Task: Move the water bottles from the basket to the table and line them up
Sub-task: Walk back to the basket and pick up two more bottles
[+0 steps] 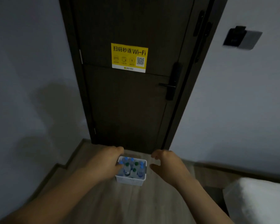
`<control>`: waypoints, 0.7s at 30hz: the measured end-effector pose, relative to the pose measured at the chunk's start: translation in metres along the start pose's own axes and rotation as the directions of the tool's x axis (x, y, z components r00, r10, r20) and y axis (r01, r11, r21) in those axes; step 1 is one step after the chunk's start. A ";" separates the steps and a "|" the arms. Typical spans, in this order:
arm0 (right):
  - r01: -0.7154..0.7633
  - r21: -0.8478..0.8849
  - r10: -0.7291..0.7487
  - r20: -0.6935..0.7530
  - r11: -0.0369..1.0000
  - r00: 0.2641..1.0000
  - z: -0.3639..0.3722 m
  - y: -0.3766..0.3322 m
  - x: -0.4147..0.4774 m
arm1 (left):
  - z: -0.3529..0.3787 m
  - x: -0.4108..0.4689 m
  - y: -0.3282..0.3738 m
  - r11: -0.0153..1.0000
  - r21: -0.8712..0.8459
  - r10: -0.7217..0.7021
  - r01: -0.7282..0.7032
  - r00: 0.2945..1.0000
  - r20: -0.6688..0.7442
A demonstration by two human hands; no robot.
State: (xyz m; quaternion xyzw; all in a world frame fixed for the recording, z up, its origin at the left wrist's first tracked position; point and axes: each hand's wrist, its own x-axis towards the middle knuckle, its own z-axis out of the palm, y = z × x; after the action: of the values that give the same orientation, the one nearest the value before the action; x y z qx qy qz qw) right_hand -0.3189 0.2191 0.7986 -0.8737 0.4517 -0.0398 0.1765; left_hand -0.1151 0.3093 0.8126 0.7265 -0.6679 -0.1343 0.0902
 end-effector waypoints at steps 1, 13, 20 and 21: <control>0.000 0.006 0.000 0.013 1.000 1.000 0.000 0.006 0.012 | 0.004 0.012 -0.003 1.000 -0.016 -0.022 0.023 1.000 0.006; -0.071 0.068 0.062 0.123 0.995 0.990 0.038 0.066 0.146 | 0.054 0.145 -0.068 0.987 -0.132 -0.079 0.093 0.991 0.105; -0.145 0.110 0.127 0.153 0.983 0.980 0.078 0.086 0.228 | 0.087 0.222 -0.123 0.984 -0.134 -0.098 0.118 0.984 0.146; -0.154 0.112 0.135 0.159 0.982 0.978 0.085 0.090 0.237 | 0.093 0.230 -0.128 0.984 -0.127 -0.102 0.123 0.982 0.159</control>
State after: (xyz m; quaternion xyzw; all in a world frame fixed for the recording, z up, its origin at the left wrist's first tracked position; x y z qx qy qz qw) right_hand -0.2296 0.0037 0.6666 -0.8264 0.4960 0.0111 0.2664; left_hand -0.0071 0.0966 0.6675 0.7429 -0.6197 -0.2397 0.0808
